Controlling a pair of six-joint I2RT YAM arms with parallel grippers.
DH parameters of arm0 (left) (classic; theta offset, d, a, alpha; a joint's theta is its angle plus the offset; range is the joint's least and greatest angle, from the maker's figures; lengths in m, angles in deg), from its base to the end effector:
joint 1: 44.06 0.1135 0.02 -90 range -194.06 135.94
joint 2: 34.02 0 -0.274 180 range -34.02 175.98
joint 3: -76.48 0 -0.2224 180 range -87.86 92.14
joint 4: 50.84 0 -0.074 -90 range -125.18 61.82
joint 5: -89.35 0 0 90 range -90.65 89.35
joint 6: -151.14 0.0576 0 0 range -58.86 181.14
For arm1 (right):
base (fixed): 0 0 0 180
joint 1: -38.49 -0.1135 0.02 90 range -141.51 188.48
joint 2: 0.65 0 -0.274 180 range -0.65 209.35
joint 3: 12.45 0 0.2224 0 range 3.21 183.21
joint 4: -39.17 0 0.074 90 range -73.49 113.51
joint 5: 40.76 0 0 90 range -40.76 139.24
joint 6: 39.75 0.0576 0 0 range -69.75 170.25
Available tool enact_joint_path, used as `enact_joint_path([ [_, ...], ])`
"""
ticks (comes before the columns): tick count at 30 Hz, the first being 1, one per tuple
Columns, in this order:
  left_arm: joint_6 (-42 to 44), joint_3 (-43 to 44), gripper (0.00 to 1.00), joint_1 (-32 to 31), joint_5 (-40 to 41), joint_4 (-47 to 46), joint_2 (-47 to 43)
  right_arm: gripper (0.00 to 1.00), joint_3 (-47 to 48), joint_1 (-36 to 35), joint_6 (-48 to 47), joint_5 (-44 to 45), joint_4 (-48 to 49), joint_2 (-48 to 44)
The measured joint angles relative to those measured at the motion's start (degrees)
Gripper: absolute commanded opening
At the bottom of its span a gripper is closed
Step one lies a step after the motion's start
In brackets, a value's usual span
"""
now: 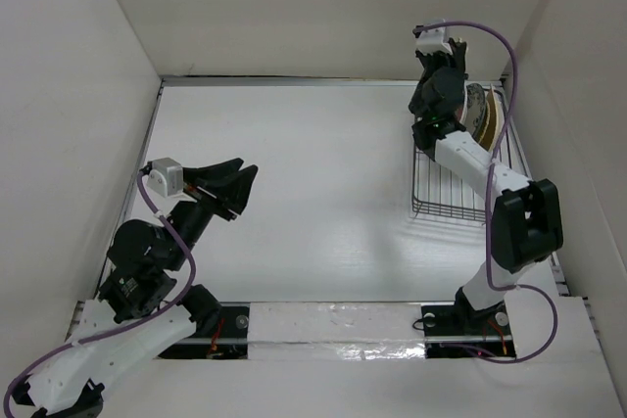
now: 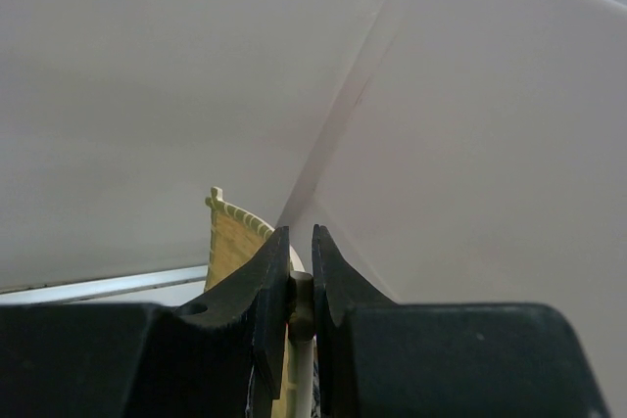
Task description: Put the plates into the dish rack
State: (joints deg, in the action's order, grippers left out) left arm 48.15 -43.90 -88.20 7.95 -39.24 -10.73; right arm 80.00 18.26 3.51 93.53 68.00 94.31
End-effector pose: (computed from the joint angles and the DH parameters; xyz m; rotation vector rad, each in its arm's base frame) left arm 0.0537 -0.0401 0.4084 0.1822 1.1661 -0.7978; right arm 0.3603 0.0899 0.4278 -0.0055 1.2912 -0.8266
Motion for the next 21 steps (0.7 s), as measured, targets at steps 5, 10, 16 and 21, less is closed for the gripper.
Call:
enact_joint_path([
  [5, 0.00, 0.00, 0.37, 0.00, 0.02, 0.04, 0.76, 0.00, 0.31, 0.39, -0.39, -0.68, 1.40, 2.29],
  [10, 0.02, 0.00, 0.37, 0.00, 0.02, 0.02, 0.98, 0.00, -1.03, 0.63, 0.02, -1.60, 3.63, 2.86],
  [16, 0.00, 0.00, 0.37, 0.00, -0.22, 0.02, 1.36, 0.05, -11.13, 0.15, 2.86, -1.60, 7.37, 0.72],
  [21, 0.00, 0.00, 0.37, 0.00, -0.57, 0.02, 1.68, 0.20, -17.70, -1.55, 7.28, -0.96, 6.60, -4.22],
])
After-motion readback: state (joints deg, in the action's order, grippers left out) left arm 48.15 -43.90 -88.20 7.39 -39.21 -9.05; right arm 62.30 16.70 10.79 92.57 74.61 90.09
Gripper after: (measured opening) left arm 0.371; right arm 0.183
